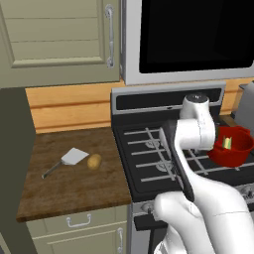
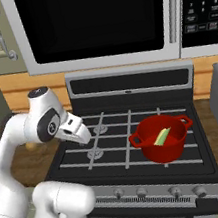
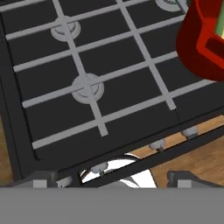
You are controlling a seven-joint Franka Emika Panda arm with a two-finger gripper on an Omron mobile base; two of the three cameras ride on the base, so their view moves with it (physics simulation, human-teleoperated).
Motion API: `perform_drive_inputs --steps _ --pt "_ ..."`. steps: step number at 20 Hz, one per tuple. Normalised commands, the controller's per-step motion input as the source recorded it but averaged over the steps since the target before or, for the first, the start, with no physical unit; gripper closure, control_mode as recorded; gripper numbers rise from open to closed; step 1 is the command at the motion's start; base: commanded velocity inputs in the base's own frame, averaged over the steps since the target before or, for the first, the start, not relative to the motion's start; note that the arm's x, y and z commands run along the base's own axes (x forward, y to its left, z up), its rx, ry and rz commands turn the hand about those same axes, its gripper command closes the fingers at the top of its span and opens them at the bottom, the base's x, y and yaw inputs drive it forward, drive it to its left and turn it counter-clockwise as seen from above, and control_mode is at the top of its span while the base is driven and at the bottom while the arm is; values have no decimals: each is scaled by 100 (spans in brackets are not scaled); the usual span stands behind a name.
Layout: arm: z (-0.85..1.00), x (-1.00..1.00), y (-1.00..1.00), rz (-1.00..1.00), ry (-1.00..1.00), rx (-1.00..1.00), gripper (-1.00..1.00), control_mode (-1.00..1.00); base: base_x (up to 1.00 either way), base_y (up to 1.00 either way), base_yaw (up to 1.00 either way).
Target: Put the corn and potato in the pot. Retrieve the spatula and lightly stir the vegetables in the pot.
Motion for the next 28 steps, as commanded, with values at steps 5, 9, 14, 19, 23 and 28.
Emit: perform_drive_inputs --steps 5,9,14,19,23,28 --pt "0 28 100 13 3 -2 -100 -100 0 0 0" --pt "0 33 100 14 4 0 -100 -100 0 0 0" --pt "-10 41 89 13 6 0 -100 -100 0 0 0" --pt "-26 30 76 11 0 0 -100 -100 0 0 0" --pt "-33 42 76 10 0 0 -100 -100 0 0 0" --pt "-21 35 37 7 3 10 -100 -100 0 0 0"
